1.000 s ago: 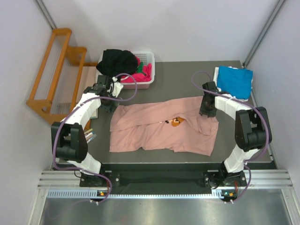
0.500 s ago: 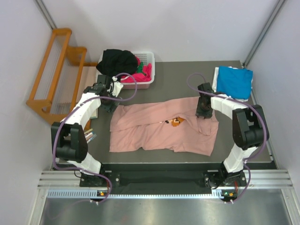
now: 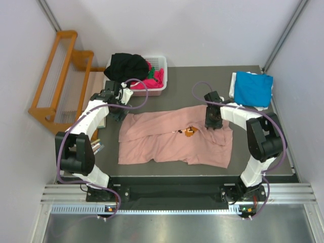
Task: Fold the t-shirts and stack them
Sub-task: Fold the tshirt
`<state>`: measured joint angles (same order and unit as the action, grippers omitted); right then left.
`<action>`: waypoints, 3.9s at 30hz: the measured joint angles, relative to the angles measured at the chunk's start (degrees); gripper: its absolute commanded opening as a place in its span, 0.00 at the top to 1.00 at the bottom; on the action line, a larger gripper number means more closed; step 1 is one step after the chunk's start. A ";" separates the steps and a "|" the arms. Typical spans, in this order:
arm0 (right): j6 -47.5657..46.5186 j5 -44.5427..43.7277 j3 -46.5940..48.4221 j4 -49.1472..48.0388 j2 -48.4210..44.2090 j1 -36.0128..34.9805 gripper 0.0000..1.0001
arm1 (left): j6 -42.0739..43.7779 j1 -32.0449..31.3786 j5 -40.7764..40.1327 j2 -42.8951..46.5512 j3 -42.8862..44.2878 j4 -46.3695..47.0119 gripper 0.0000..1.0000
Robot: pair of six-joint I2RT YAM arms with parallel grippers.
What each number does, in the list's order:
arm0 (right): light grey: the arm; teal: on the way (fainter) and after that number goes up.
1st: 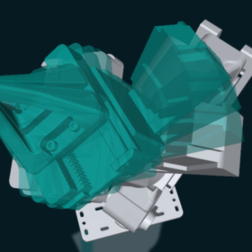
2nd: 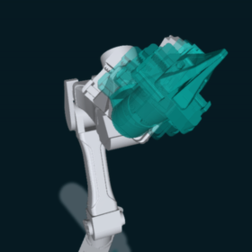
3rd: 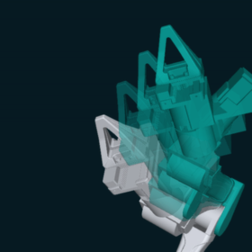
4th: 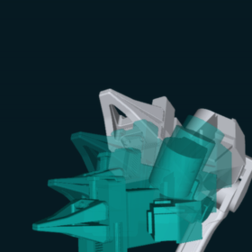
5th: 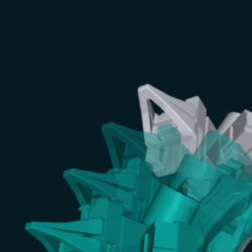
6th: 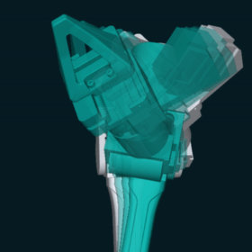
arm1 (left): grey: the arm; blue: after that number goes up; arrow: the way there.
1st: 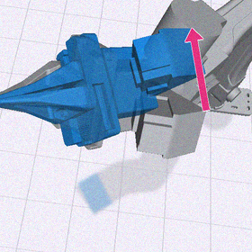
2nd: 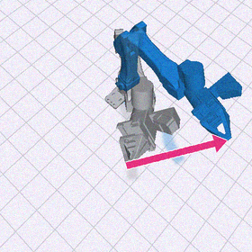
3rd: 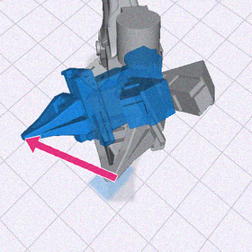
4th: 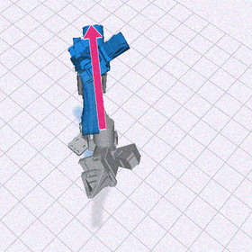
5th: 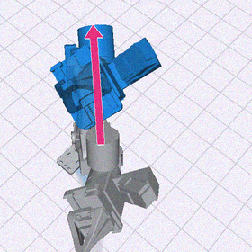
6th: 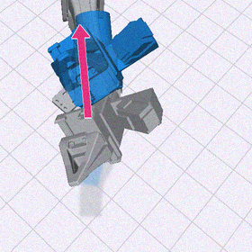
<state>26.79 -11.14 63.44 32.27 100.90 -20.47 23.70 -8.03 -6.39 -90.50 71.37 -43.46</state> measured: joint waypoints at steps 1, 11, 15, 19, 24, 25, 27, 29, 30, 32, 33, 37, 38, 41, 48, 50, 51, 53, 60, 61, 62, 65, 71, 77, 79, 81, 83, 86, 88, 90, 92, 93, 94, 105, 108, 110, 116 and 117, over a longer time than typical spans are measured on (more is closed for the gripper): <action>0.02 -0.15 -0.02 0.02 -0.02 -0.24 0.62 | -0.02 0.00 0.00 0.00 0.00 0.00 0.25; 0.07 -2.05 -1.11 0.02 -0.96 -0.63 0.62 | -0.02 0.00 0.07 0.02 0.00 -0.02 0.25; 0.28 -2.16 -1.11 0.02 -0.96 -0.24 0.63 | 0.02 0.00 -0.09 0.02 0.00 -0.02 0.25; 0.50 -2.25 -1.81 -0.55 -1.03 -0.09 0.62 | 0.07 0.00 -0.33 0.04 0.00 -0.02 0.25; 0.90 -2.45 -3.87 -2.14 -2.40 1.18 0.64 | 0.07 0.00 -0.46 0.04 0.00 -0.02 0.25; 0.94 -2.25 -4.13 -2.38 -2.51 1.84 0.64 | 0.04 0.00 -0.50 0.04 -0.02 -0.02 0.25; 1.46 -1.51 -4.68 -2.97 -2.93 3.87 0.64 | 0.04 0.02 -0.50 0.04 0.00 -0.04 0.25; 2.08 -1.05 -5.31 -3.74 -3.32 6.05 0.64 | 0.07 0.00 -0.50 0.07 0.00 -0.09 0.25; 2.51 -0.52 -5.62 -4.09 -3.54 7.17 0.64 | 0.07 0.00 -0.50 0.15 0.00 -0.09 0.25; 3.63 0.68 -6.10 -4.81 -3.93 9.07 0.65 | 0.24 0.00 -0.52 0.57 0.00 -0.20 0.25; 3.93 1.07 -6.21 -4.98 -4.02 9.57 0.65 | 0.31 0.00 -0.55 0.87 0.00 -0.24 0.25; 4.83 2.27 -6.49 -5.29 -4.33 10.51 0.66 | 0.50 0.00 -0.55 2.05 0.00 -0.26 0.25; 4.83 2.21 -6.64 -5.40 -4.46 10.51 0.67 | 0.50 0.00 -0.55 2.19 0.00 -0.28 0.25; 4.74 1.18 -6.86 -5.38 -4.85 9.84 0.67 | 0.50 0.00 -0.55 2.25 -0.02 -0.28 0.25; 3.63 -3.10 -6.78 -1.38 -5.88 6.93 0.67 | 0.46 0.00 -0.52 2.25 0.00 -0.28 0.25; 3.41 -4.15 -6.73 -0.37 -6.32 6.19 0.67 | 0.46 0.00 -0.52 2.25 -0.02 -0.28 0.25; 3.34 -4.48 -6.69 -0.02 -6.49 5.81 0.67 | 0.46 0.00 -0.52 2.25 0.00 -0.26 0.25; 3.26 -4.94 -6.29 0.81 -6.78 4.87 0.68 | 0.46 0.00 -0.52 2.25 -0.02 -0.28 0.25; 3.13 -5.33 -3.26 1.66 -6.75 3.23 0.68 | 0.46 0.00 -0.50 2.25 -0.02 -0.28 0.25; 3.02 -5.35 -2.82 1.68 -6.67 3.17 0.68 | 0.46 0.00 -0.50 2.25 0.00 -0.28 0.25; 2.95 -5.38 -2.36 1.62 -6.51 3.10 0.68 | 0.46 0.00 -0.52 2.25 0.00 -0.28 0.25; 2.82 -5.42 -1.38 1.57 -5.70 3.08 0.68 | 0.46 0.00 -0.52 2.25 -0.02 -0.28 0.25; 2.78 -5.33 -1.09 1.40 -3.89 3.06 0.69 | 0.46 0.00 -0.52 2.25 -0.02 -0.26 0.25; 2.75 -5.14 -1.09 1.38 -3.52 2.93 0.71 | 0.46 0.00 -0.52 2.25 0.00 -0.28 0.25; 2.75 -5.09 -1.09 1.38 -3.54 2.78 0.71 | 0.46 0.00 -0.52 2.25 0.00 -0.26 0.25; 2.75 -5.07 -1.09 1.38 -3.54 2.25 0.71 | 0.46 0.00 -0.52 2.25 0.00 -0.28 0.25; 2.73 -4.94 -1.09 1.38 -3.54 1.44 0.71 | 0.44 0.00 -0.52 2.25 0.00 -0.26 0.25; 2.51 -4.44 -1.09 1.38 -3.54 0.35 0.71 | 0.44 0.00 -0.50 2.25 -0.02 -0.26 0.25; 2.34 -4.11 -1.09 1.38 -3.54 -0.09 0.71 | 0.44 0.00 -0.50 2.25 0.00 -0.28 0.25; 2.32 -3.91 -1.09 1.40 -3.54 -0.66 0.71 | 0.44 0.00 -0.52 2.25 0.00 -0.28 0.25; 2.32 -3.78 -1.09 1.40 -3.54 -1.42 0.71 | 0.46 0.00 -0.52 2.25 0.00 -0.28 0.25; 2.32 -3.74 -1.09 1.40 -3.54 -1.73 0.71 | 0.46 0.00 -0.52 2.25 0.00 -0.28 0.25; 2.34 -3.69 -1.09 1.38 -3.54 -2.12 0.71 | 0.44 0.00 -0.50 2.25 -0.02 -0.28 0.25; 2.40 -2.91 -1.11 1.38 -3.54 -4.17 0.72 | 0.44 0.00 -0.52 2.25 0.00 -0.28 0.25; 2.84 -2.40 -1.16 1.36 -3.54 -5.42 0.72 | 0.46 0.00 -0.52 2.25 0.00 -0.28 0.25; 3.04 -2.05 -1.20 1.40 -3.54 -6.67 0.72 | 0.44 0.00 -0.52 2.25 -0.02 -0.28 0.25; 4.13 -0.68 -3.13 1.53 -3.67 -12.35 0.72 | 0.44 0.00 -0.50 2.25 -0.02 -0.28 0.25; 4.35 -0.28 -3.41 1.88 -3.78 -13.44 0.72 | 0.44 0.00 -0.50 2.25 0.00 -0.28 0.25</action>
<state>31.14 -11.42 60.03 34.15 97.12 -33.91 24.14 -8.03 -6.90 -88.25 71.37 -43.75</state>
